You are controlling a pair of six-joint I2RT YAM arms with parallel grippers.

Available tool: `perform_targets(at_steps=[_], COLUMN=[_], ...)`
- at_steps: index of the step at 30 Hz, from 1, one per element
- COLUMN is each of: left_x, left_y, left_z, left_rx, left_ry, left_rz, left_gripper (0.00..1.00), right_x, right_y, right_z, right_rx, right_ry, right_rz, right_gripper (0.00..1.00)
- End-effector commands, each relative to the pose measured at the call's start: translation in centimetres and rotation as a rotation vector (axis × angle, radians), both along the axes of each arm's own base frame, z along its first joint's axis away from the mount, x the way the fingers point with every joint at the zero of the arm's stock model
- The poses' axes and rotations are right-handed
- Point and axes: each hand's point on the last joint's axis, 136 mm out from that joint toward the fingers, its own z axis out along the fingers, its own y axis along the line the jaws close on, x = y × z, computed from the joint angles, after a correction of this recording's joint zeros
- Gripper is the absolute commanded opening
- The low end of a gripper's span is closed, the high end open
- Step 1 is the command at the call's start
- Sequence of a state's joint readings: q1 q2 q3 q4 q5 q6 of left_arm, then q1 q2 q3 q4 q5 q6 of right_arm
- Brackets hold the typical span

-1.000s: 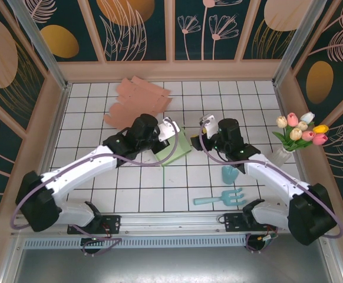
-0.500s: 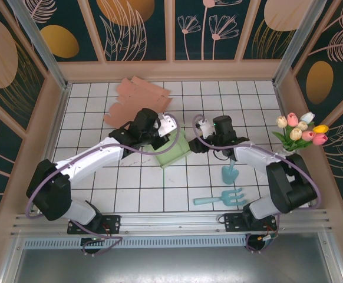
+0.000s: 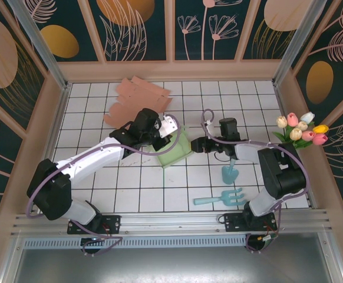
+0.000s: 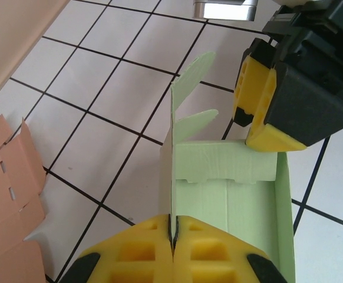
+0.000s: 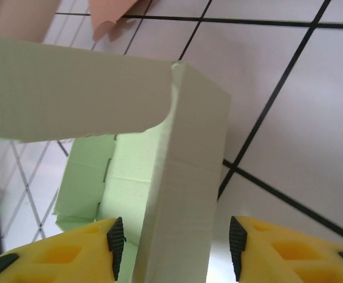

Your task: Fold the paper box

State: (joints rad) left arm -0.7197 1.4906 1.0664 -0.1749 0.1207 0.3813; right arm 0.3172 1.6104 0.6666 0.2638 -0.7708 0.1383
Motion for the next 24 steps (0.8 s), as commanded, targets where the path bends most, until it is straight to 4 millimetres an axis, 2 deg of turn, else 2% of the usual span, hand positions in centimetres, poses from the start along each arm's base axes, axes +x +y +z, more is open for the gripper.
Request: perform_targets(at_steps=[1, 6, 11, 19, 24], left_x=[0.3, 0.1, -0.1, 0.0, 0.1], left_y=[-0.5, -0.7, -1.1, -1.5, -1.7], left_z=[-0.7, -1.1, -1.2, -1.0, -1.1], left_rx=[0.009, -0.002, -0.013, -0.034, -0.038], left_ry=[0.018, 0.03, 0.046, 0.059, 0.071], left_rz=[-0.014, -0.025, -0.042, -0.04, -0.043], left_gripper=[0.0, 0.0, 0.0, 0.0, 0.0], right_x=[-1.1, -0.6, -0.8, 0.3, 0.5], right_y=[0.8, -0.3, -0.6, -0.5, -0.5], right_z=[1.2, 0.4, -0.2, -0.6, -1.3], right_rx=[0.091, 0.116, 0.128, 0.157, 0.16], right_ry=[-0.002, 0.054, 0.07, 0.102, 0.125], right_rz=[0.053, -0.007, -0.01, -0.055, -0.061], right_gripper=[0.54, 0.46, 0.45, 0.38, 0.38])
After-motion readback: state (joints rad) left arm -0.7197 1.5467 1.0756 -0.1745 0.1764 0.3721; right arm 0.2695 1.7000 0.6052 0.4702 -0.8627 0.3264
